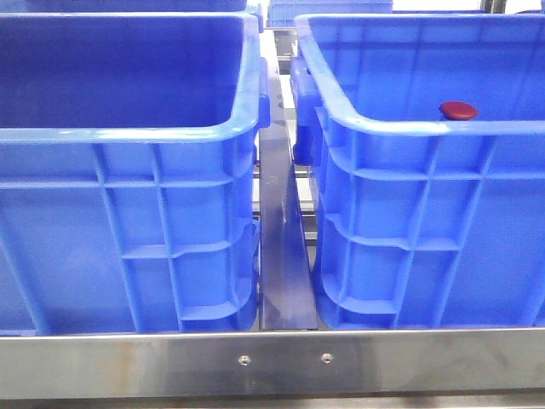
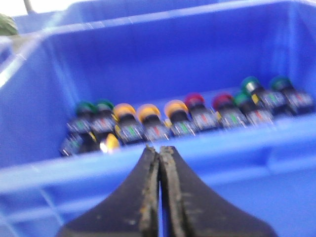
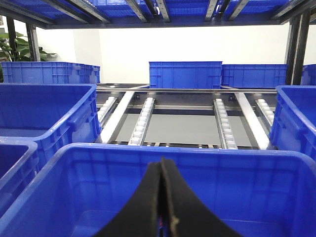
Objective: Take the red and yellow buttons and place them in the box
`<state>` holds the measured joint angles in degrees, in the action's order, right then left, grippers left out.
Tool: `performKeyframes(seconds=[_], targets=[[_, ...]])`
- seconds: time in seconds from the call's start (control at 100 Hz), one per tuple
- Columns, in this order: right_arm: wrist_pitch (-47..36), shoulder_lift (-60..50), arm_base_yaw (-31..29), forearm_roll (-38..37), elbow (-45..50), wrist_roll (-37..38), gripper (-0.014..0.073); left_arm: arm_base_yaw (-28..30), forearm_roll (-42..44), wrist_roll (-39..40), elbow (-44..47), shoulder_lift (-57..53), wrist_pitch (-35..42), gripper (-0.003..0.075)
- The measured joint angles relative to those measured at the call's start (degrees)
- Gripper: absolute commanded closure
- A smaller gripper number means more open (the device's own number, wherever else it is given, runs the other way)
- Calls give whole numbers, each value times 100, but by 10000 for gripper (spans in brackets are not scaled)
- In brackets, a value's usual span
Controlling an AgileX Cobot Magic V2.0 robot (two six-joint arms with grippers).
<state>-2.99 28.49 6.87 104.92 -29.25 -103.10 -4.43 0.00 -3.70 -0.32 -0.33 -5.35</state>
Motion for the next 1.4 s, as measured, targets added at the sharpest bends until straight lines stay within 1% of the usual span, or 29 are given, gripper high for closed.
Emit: performKeyframes(seconds=[0.12, 0.34, 1.4], targets=[[0, 0, 0, 0, 0, 8, 681, 182, 0, 0, 4, 0, 342, 739], [0, 0, 0, 0, 0, 8, 681, 232, 0, 0, 4, 0, 681, 739], [0, 0, 0, 0, 0, 8, 681, 243, 0, 0, 4, 0, 740, 739]])
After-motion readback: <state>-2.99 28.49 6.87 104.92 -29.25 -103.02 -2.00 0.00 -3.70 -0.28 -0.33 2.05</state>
